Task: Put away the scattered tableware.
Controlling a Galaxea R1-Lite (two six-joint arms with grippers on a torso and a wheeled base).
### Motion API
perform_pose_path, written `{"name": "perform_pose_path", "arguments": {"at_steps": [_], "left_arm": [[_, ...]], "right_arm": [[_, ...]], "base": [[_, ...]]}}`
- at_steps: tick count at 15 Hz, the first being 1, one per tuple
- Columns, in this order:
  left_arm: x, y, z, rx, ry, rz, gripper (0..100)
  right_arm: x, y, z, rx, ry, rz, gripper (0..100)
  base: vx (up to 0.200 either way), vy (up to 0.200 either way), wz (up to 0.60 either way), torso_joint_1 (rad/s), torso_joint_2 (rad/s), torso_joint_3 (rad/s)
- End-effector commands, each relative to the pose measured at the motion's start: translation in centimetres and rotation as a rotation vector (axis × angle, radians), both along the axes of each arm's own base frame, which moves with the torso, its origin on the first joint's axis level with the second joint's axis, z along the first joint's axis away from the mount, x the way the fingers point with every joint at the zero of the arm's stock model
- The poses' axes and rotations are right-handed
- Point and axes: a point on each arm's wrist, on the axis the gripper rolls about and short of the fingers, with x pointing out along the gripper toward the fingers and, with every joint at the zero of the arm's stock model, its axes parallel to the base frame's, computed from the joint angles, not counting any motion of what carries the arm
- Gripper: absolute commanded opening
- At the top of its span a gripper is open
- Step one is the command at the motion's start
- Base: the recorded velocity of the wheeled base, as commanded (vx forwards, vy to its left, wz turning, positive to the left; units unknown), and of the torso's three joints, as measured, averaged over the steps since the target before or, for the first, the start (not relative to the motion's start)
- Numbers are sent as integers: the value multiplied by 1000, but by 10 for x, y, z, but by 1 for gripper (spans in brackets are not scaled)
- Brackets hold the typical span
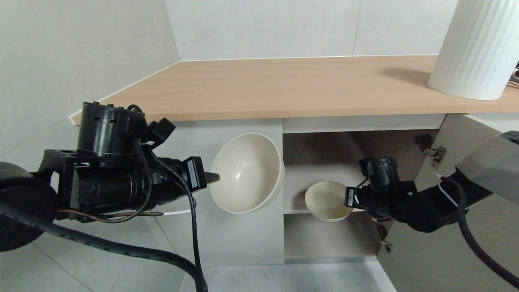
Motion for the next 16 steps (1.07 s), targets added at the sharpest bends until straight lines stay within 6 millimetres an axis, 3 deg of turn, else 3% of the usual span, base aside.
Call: {"name": "perform_pose_path", "arguments": {"at_steps": [1, 9, 16], "left_arm": [[1, 0, -1, 1, 5, 0, 0], [2, -1, -3, 4, 10, 0, 0], [6, -2, -9, 14, 28, 2, 0]], "right_arm": [[10, 0, -22, -13, 38, -14, 0], [43, -9, -48, -14, 35, -126, 0], [75, -14, -59, -32, -6, -201, 0]], "base": [[0, 0, 0, 0, 0, 0], [0, 0, 0, 0, 0, 0], [0, 0, 0, 0, 0, 0]]}}
